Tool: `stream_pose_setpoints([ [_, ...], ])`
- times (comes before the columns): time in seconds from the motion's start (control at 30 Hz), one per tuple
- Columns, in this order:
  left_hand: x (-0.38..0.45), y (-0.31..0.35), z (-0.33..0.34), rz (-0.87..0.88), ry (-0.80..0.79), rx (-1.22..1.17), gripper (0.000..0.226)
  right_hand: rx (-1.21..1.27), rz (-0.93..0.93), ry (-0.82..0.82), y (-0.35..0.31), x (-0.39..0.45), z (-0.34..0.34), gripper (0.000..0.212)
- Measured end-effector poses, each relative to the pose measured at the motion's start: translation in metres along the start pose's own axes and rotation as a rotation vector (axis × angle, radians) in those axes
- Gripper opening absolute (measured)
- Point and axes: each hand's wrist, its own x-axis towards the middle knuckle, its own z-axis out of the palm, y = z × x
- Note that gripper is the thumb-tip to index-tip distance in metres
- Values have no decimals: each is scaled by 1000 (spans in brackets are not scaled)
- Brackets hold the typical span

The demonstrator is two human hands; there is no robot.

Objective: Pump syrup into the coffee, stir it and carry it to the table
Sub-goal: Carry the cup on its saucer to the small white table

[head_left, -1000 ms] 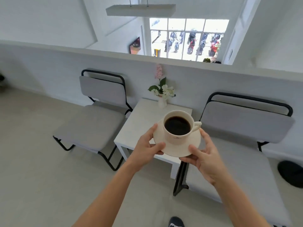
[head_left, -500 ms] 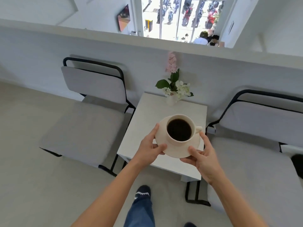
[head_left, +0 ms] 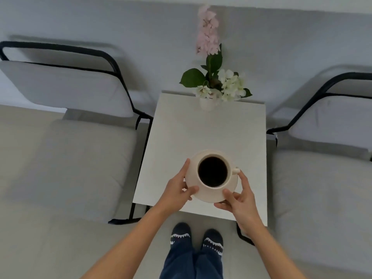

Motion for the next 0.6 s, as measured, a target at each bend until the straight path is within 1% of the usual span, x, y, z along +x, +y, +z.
stream_pose_setpoints([
  [0.33, 88, -117, 23, -11, -40, 144, 88, -120, 88, 64, 106, 93, -5, 76],
  [0.6, 120, -163, 24, 21, -102, 290, 90, -192, 111, 69, 148, 120, -3, 76],
])
